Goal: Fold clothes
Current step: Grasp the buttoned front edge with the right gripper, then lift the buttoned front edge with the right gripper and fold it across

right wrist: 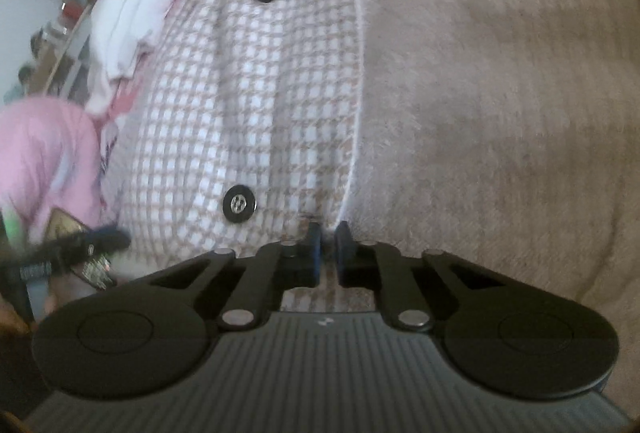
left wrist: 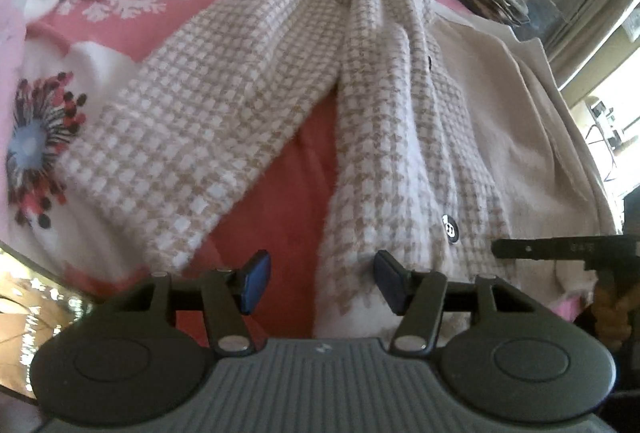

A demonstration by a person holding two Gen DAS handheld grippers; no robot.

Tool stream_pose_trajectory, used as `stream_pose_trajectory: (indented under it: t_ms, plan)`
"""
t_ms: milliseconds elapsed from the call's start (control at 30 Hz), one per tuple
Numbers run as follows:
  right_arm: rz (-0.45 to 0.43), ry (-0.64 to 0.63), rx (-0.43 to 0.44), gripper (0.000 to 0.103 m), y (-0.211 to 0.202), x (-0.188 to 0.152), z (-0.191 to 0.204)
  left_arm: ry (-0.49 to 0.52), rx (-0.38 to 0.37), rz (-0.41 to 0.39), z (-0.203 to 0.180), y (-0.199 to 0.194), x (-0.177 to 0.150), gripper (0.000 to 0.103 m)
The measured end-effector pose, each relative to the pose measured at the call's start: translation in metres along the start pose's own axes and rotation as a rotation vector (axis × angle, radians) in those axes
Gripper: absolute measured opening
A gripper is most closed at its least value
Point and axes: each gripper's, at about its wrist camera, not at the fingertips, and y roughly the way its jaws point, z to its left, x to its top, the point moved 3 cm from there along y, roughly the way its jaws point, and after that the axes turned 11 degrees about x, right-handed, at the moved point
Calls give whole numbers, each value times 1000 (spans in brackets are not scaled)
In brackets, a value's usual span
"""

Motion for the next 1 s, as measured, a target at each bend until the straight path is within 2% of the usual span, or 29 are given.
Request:
stream_pose_trajectory:
  t_ms: [167, 300, 367, 500, 667, 767, 867, 1000]
  plan:
    - [-57, 27, -72, 3, -36, 6, -9, 50, -31, -1, -9, 1, -7, 60]
    - [-77, 142, -137, 3, -59, 3, -40, 84, -39, 32, -17, 14, -12, 62]
    - [-81, 190, -141, 3, -60, 1, -49, 89, -50, 50, -21, 21, -13, 62]
    - [-69, 161, -168, 3, -50, 2, -44, 110, -34, 56, -27, 22, -16, 62]
    - [-38, 102, -208, 3, -72, -3, -43, 93, -68, 78, -26, 21, -20, 62]
    - [-29, 116, -230, 3, -81, -5, -50, 103, -62, 85, -29, 25, -22, 61]
    - [-15, 121, -292, 0, -85, -8, -61, 99, -75, 94, -31, 25, -24, 59]
    - [-51, 136, -271, 0, -90, -4, -64, 89, -80, 99, -28, 22, -26, 58]
